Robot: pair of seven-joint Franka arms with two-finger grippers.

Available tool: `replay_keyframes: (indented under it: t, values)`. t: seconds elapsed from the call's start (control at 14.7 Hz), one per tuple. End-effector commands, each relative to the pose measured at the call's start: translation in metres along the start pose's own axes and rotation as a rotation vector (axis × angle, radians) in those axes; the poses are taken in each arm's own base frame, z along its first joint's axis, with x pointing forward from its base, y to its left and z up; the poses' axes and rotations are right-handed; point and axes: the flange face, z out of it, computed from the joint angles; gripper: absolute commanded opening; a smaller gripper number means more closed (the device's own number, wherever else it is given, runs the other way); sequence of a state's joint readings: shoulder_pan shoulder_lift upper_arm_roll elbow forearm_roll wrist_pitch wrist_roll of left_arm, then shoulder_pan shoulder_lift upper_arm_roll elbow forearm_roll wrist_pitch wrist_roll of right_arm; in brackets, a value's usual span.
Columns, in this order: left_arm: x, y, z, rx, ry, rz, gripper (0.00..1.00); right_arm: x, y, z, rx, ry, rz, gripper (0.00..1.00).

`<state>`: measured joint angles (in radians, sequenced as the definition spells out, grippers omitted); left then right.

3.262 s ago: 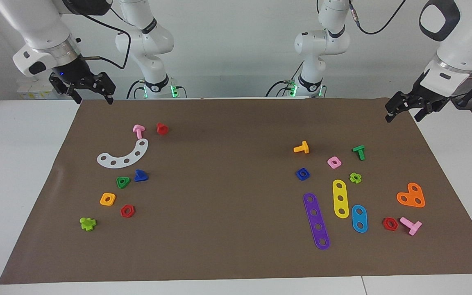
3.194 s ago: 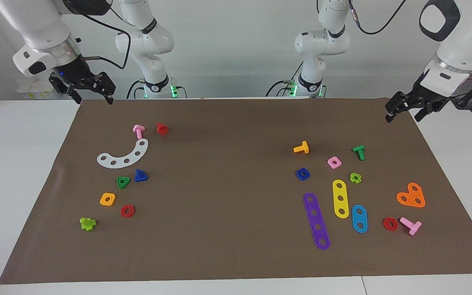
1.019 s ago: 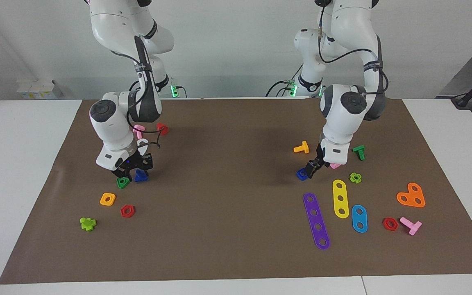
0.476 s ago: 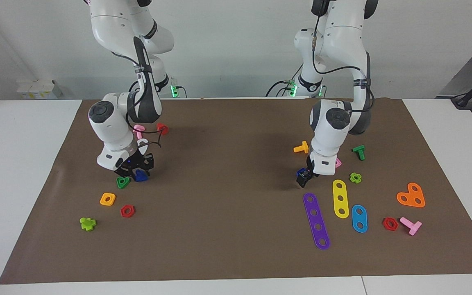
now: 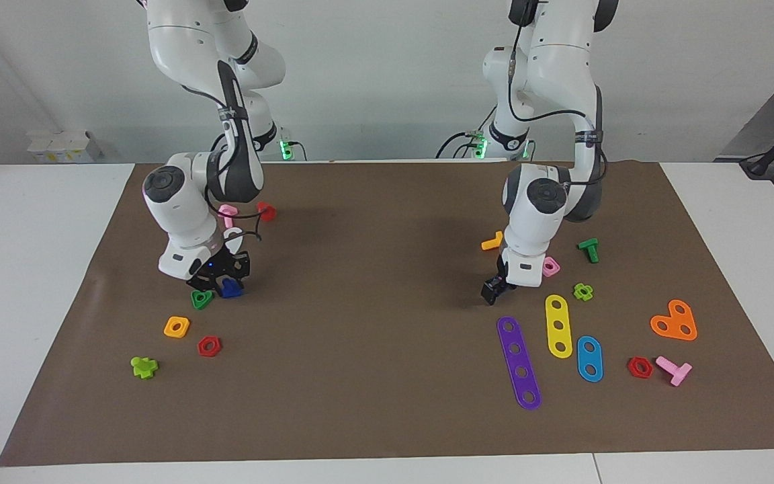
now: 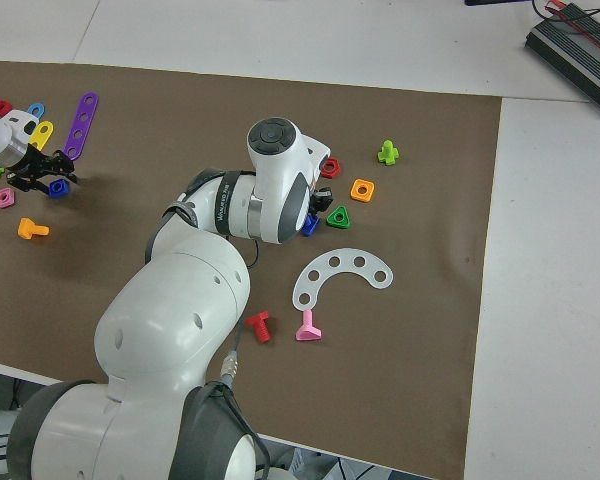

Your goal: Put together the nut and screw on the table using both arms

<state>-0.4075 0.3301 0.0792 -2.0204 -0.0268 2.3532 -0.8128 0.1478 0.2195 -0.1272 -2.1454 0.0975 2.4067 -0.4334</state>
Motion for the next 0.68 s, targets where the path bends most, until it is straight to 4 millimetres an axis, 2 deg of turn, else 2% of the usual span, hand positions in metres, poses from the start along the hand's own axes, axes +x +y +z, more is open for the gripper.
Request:
replay_keyframes:
  t: [0.0,0.14,0.2,0.27,0.61]
  values:
    - [-0.007,-0.001,-0.003,0.049,-0.009,0.025,0.77,-0.005,0.001,0.002,0.015,0.021,-0.015,0.40]
    - [-0.006,-0.002,-0.002,0.050,-0.008,0.037,0.74,-0.006,0.000,0.002,0.016,0.019,-0.020,0.38]
    - [-0.006,-0.001,-0.003,0.049,-0.008,0.041,0.69,-0.007,0.001,0.002,0.015,0.019,-0.023,0.26]
    - [-0.003,-0.001,-0.006,0.043,-0.003,0.046,0.64,-0.006,0.001,0.002,0.015,0.021,-0.021,0.00]
    - [0.003,-0.004,-0.007,0.032,0.006,0.107,0.28,0.002,-0.001,-0.004,0.013,0.029,0.000,0.00]
